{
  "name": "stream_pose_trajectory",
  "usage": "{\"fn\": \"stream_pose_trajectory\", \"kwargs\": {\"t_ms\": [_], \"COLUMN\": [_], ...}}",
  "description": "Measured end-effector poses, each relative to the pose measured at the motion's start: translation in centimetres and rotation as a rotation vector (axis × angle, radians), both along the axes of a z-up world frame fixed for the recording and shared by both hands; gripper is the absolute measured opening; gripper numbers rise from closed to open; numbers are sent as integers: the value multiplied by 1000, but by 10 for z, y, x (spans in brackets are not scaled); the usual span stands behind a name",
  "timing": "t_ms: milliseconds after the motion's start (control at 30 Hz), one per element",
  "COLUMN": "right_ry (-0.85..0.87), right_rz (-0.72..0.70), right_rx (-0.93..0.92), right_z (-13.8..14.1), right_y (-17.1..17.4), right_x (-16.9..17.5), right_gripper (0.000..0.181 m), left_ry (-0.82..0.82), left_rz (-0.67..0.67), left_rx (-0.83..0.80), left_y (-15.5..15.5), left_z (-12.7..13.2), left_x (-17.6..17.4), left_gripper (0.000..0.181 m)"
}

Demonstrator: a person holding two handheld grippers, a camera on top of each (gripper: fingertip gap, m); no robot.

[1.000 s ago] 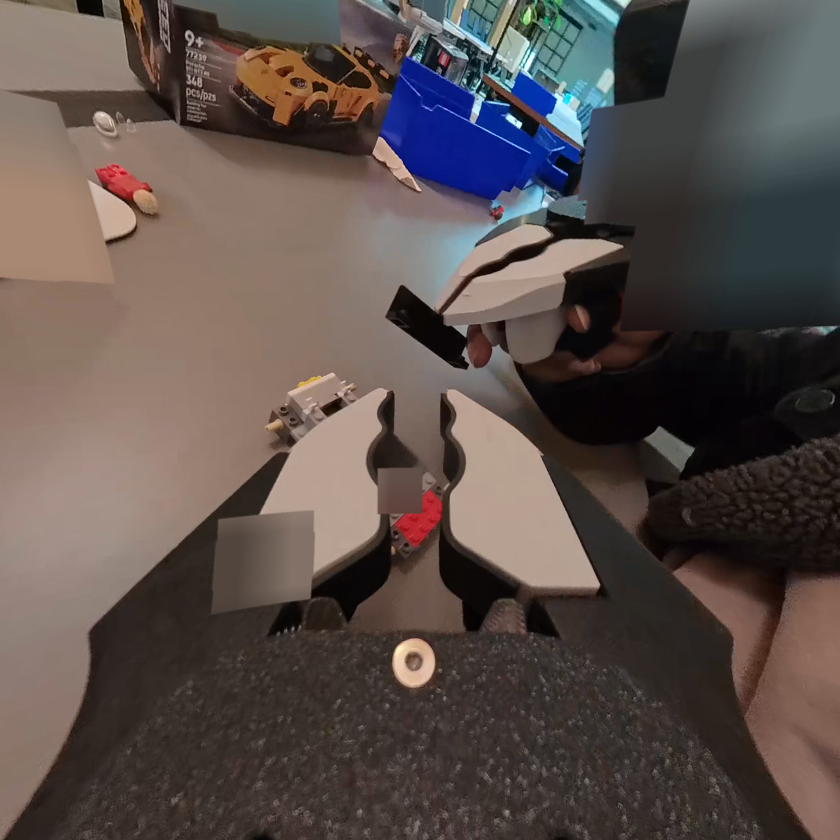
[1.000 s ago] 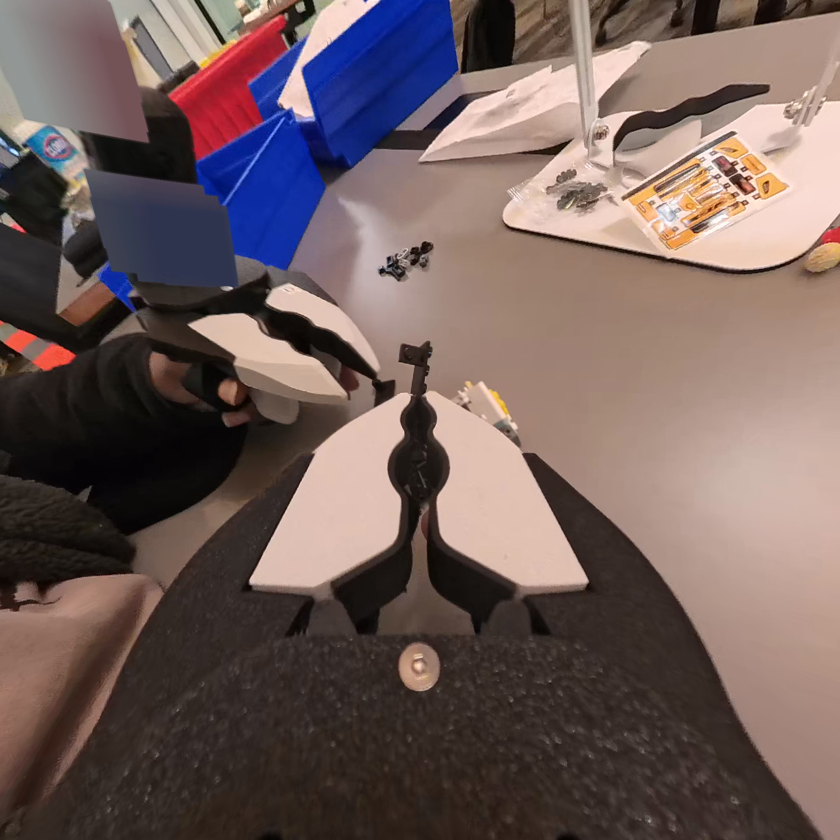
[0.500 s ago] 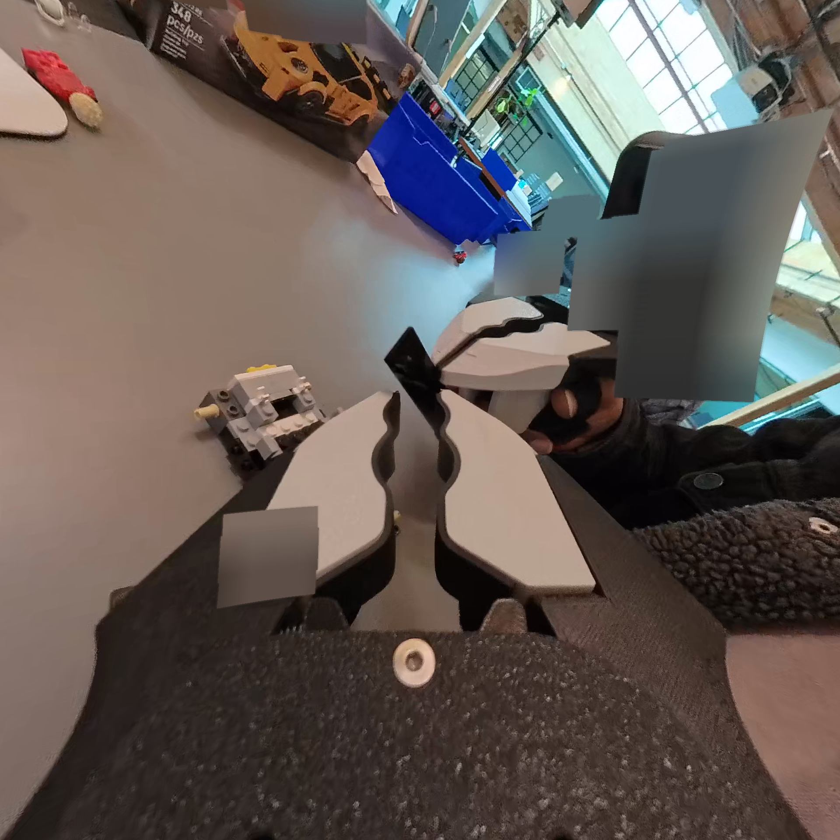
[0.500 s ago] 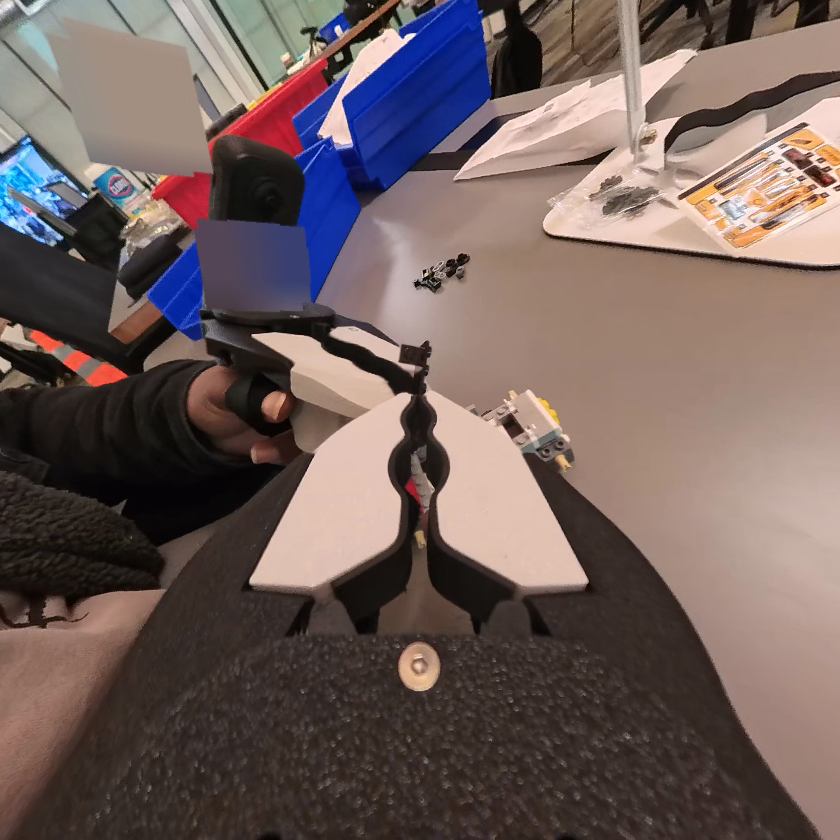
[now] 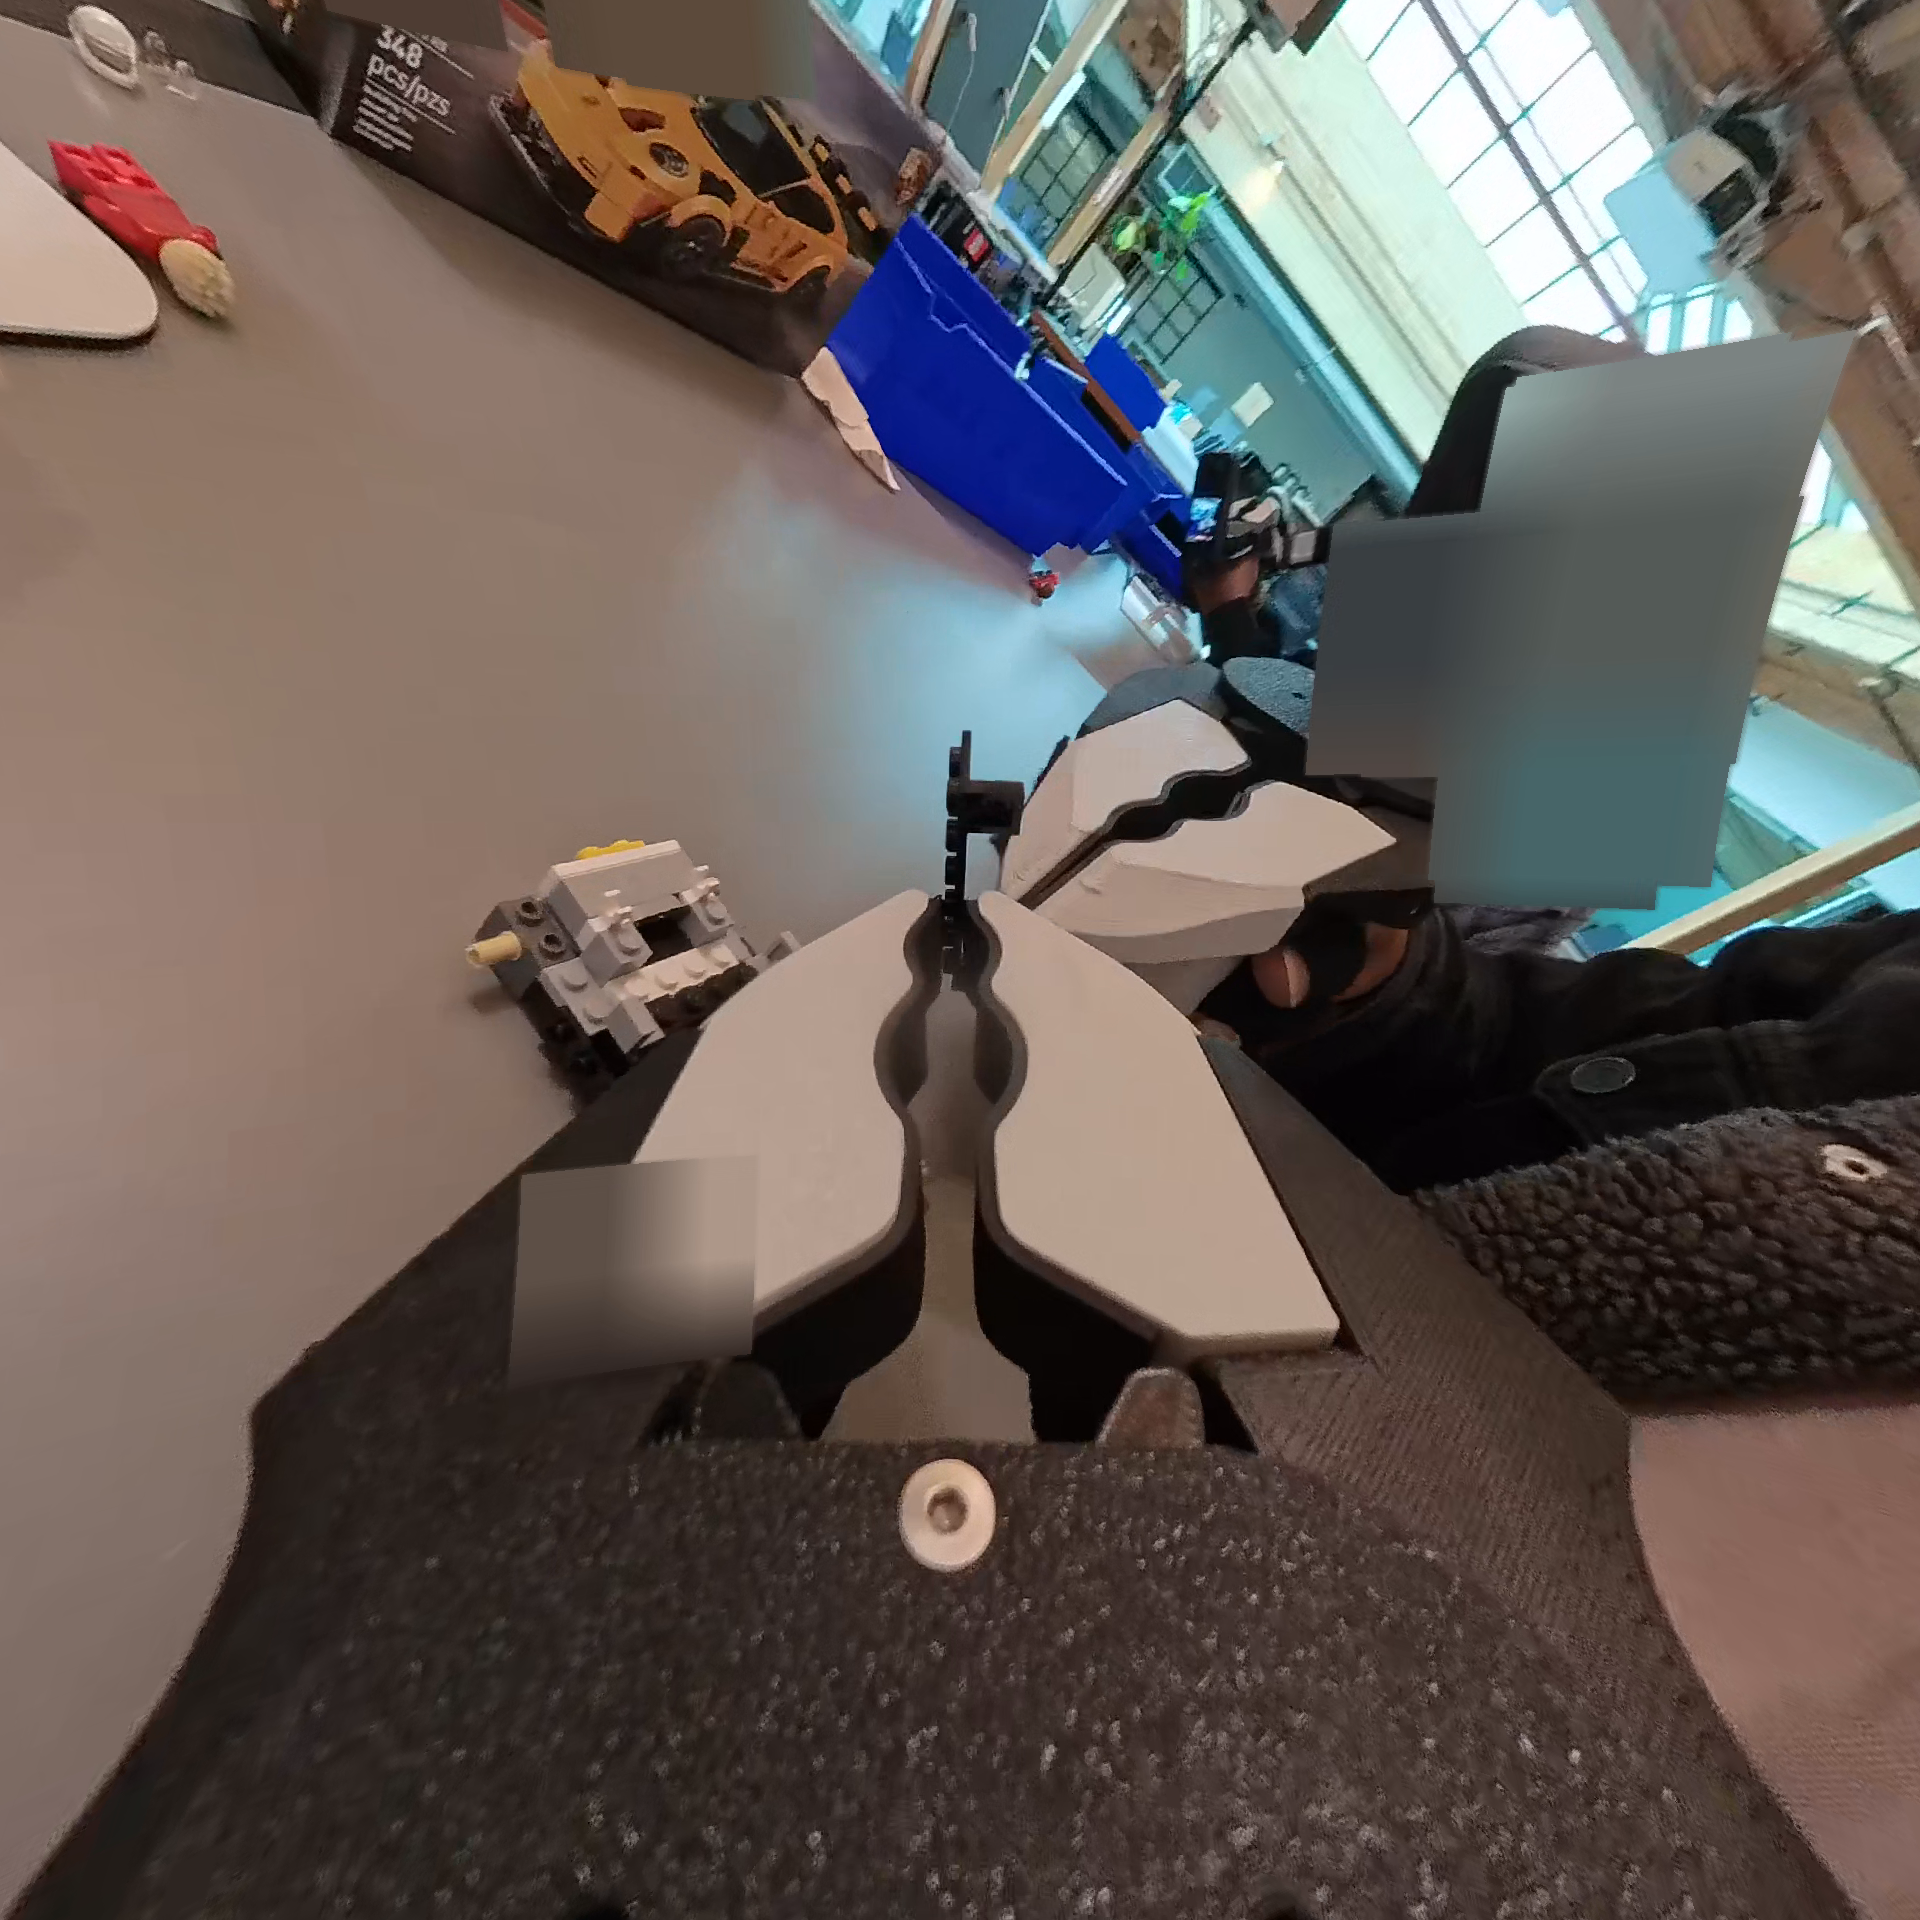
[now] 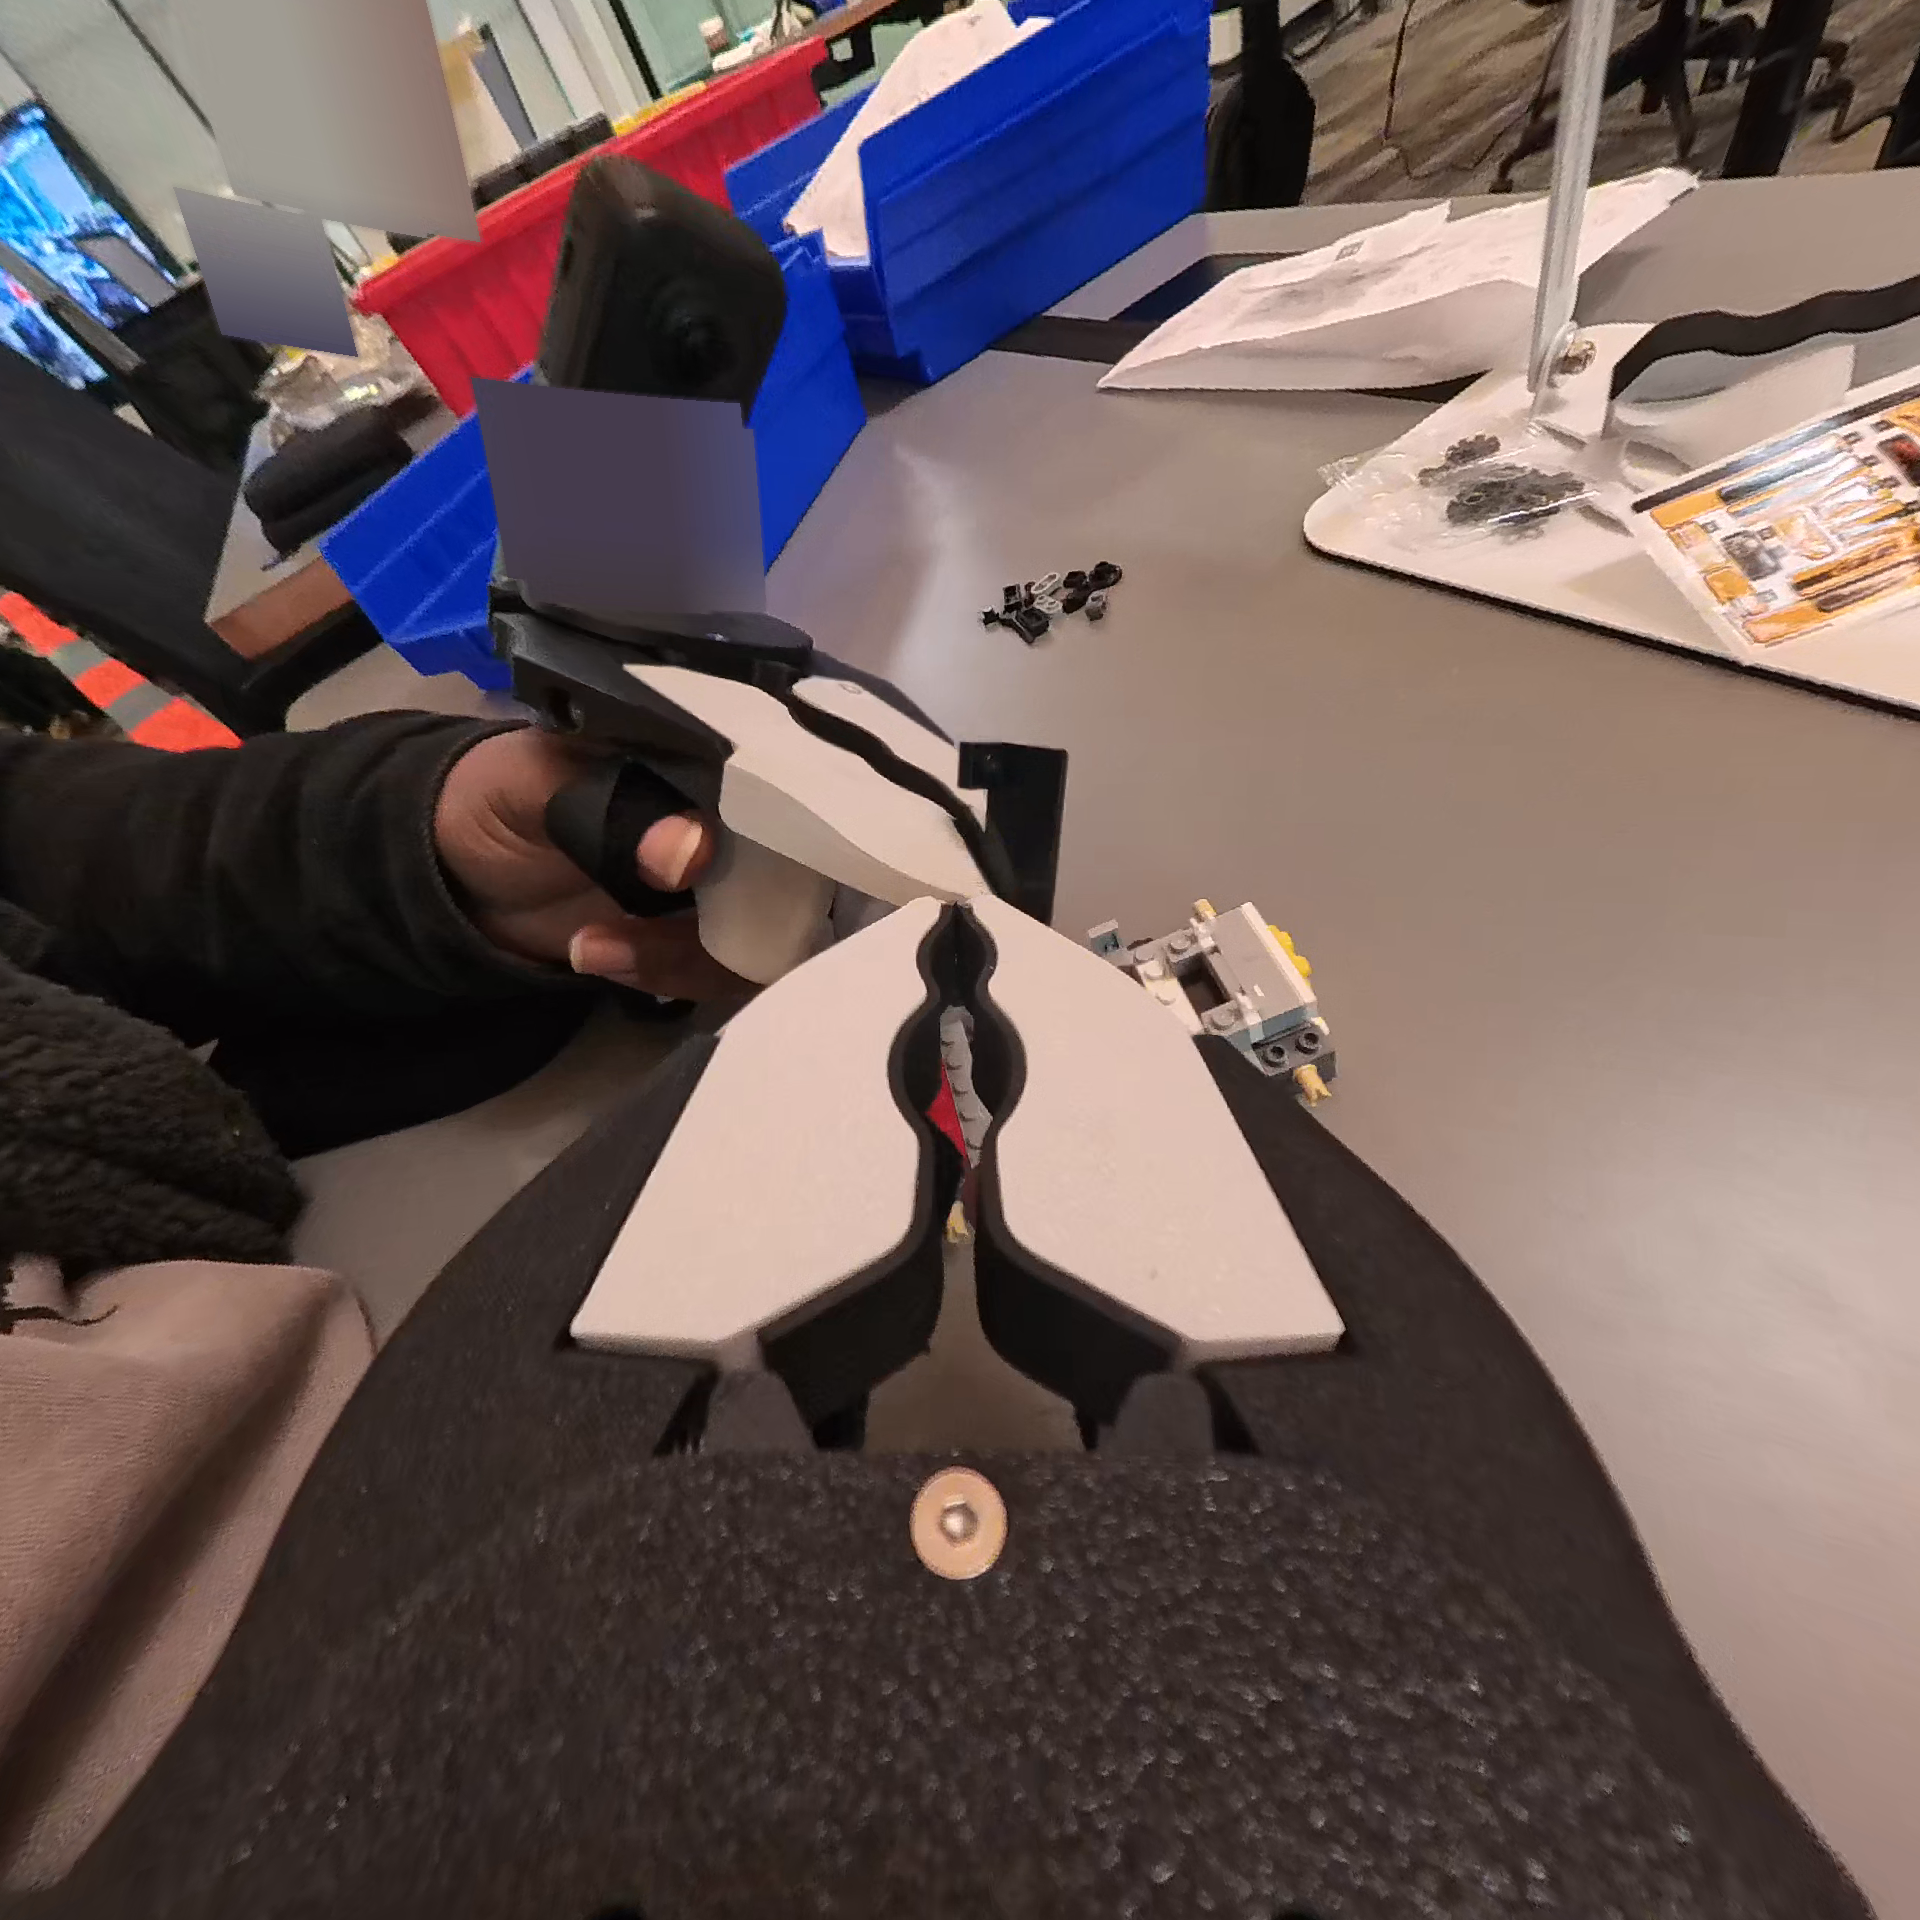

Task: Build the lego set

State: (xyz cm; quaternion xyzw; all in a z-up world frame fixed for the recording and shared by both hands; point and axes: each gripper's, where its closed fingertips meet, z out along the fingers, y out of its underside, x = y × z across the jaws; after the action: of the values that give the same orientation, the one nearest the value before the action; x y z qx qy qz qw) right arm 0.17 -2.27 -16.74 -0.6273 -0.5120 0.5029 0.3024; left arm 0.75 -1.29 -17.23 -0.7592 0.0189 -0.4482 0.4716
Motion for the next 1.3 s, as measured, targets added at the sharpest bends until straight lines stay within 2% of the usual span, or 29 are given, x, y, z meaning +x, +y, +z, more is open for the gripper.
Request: {"fn": "stream_pose_trajectory", "kwargs": {"t_ms": [200, 333, 467, 567, 733, 800, 1067, 1200, 1300], "right_ry": [10, 79, 148, 169, 103, 86, 94, 83, 46], "right_rz": [5, 18, 39, 130, 409, 523, 882, 1013, 1067], "right_rx": [0, 27, 107, 198, 295, 257, -10, -96, -88], "right_z": [0, 15, 36, 42, 33, 32, 46, 49, 42], "right_y": [-1, 3, 17, 15, -5, -14, -46, -65, -75], "right_x": [0, 3, 14, 20, 30, 33, 34, 39, 42], "right_gripper": [0, 0, 7, 14, 35, 44, 47, 46, 45], "left_ry": [-2, 1, -149, -276, -401, -421, -411, -384, -377], "left_rz": [-18, -54, -224, -375, -536, -572, -713, -753, -778], "left_rx": [5, 26, 44, 60, 65, 72, 73, 74, 78], "left_y": [-1, -4, -20, -36, -56, -61, -81, -88, -92], "left_z": [1, 4, 19, 33, 46, 49, 49, 47, 48], "left_x": [0, 0, 9, 21, 34, 36, 51, 55, 58], "left_gripper": [3, 3, 3, 3, 3, 3, 2, 2, 3]}}
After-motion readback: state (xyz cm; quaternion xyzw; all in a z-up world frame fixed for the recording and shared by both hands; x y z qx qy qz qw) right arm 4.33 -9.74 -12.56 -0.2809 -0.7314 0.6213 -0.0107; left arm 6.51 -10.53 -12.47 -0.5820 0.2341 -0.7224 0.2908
